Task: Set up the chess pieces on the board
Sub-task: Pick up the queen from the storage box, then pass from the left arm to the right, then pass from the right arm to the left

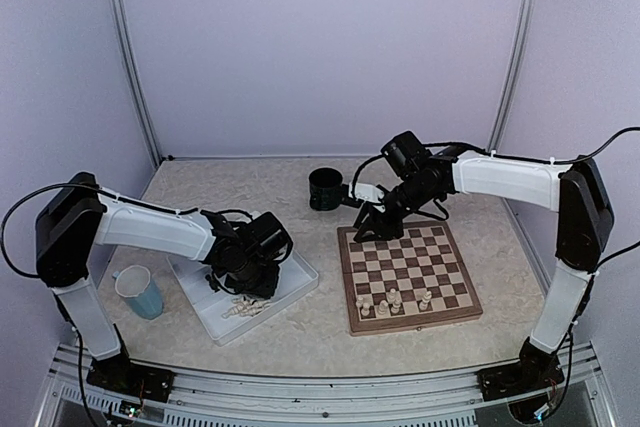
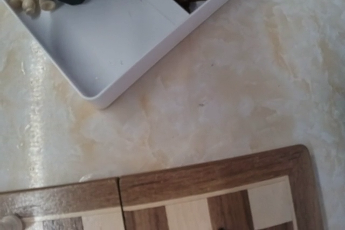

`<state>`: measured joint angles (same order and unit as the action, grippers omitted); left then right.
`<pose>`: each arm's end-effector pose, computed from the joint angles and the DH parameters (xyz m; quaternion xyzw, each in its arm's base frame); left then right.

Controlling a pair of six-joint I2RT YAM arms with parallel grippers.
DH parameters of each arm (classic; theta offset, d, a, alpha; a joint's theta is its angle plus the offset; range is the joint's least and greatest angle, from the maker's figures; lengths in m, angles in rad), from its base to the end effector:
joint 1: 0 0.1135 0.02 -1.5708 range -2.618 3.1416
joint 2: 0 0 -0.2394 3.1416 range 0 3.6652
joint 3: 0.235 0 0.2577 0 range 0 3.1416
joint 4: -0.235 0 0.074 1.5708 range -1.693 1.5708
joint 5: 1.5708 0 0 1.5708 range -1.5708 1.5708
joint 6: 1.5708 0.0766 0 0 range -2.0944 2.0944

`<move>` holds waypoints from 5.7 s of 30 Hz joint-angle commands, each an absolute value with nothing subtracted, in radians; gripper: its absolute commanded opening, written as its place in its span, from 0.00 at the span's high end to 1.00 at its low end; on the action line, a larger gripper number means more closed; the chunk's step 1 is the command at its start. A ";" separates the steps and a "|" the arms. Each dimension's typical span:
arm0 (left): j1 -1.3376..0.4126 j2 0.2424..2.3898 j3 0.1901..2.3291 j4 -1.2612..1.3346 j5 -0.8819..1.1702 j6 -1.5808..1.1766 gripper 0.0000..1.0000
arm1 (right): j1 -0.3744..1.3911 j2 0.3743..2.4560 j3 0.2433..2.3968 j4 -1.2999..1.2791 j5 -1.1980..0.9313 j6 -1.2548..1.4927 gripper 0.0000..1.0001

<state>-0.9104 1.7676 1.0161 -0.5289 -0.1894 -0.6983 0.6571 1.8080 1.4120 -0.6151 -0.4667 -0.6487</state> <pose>0.2160 -0.2546 0.0780 0.0907 0.9810 -0.0389 0.1673 0.3006 0.2754 0.1842 -0.6188 0.7039 0.2234 0.2678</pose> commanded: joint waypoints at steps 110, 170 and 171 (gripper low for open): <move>-0.916 1.440 0.692 0.902 0.269 -0.413 0.52 | 0.681 1.754 1.462 -0.526 -1.104 -0.485 0.94; -0.980 1.654 1.082 0.416 0.278 -0.284 0.95 | 0.367 1.456 1.119 -0.546 -0.777 -0.651 0.50; -0.991 1.686 1.121 0.359 0.282 -0.263 0.95 | 0.315 1.430 1.085 -0.513 -0.776 -0.633 0.50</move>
